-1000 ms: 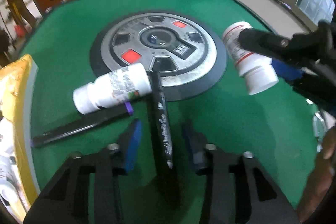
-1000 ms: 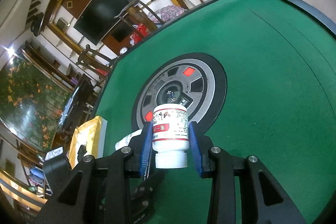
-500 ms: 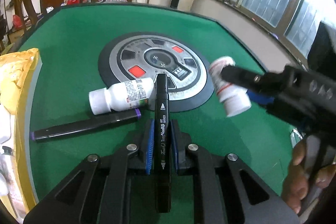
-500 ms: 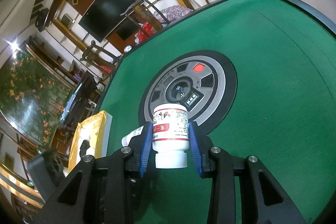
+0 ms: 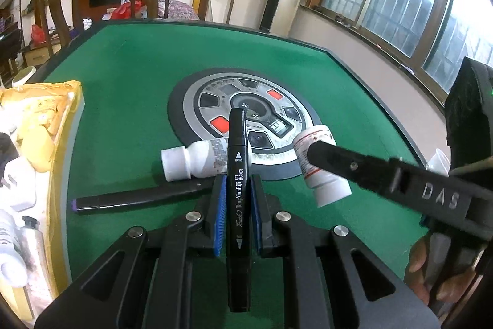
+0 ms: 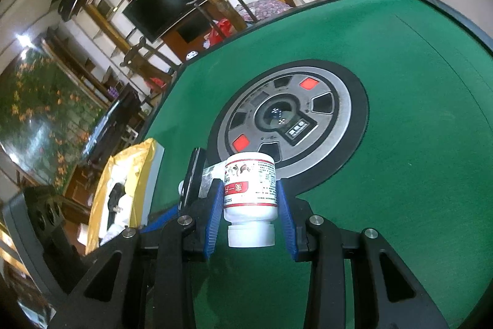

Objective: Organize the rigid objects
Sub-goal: 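Lift the marker with the left tool while the right tool lifts the bottle toward the tray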

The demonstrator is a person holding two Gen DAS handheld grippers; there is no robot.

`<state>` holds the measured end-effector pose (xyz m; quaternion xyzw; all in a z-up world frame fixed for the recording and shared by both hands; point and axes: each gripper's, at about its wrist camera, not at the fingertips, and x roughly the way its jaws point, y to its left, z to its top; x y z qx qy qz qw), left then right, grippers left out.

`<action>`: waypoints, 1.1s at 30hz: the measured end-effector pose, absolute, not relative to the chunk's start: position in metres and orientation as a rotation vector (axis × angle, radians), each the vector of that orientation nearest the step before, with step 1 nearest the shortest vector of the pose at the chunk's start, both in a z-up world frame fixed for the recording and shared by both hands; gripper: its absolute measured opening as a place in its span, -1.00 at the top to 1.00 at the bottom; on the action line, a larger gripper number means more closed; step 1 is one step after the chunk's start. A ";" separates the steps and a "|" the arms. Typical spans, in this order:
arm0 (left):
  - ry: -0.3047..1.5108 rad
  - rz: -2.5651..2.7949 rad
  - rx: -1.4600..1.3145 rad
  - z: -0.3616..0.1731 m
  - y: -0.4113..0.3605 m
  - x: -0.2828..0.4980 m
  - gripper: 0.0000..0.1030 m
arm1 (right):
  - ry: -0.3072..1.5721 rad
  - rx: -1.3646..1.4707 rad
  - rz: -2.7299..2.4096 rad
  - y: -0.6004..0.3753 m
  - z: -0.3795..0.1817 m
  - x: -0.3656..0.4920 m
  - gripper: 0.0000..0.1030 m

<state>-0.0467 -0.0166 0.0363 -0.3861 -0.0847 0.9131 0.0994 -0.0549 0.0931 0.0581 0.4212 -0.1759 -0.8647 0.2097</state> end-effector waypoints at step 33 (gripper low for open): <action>-0.288 2.739 -1.139 0.031 -0.032 -0.041 0.77 | -0.412 1.163 -2.444 0.081 0.053 -0.051 0.39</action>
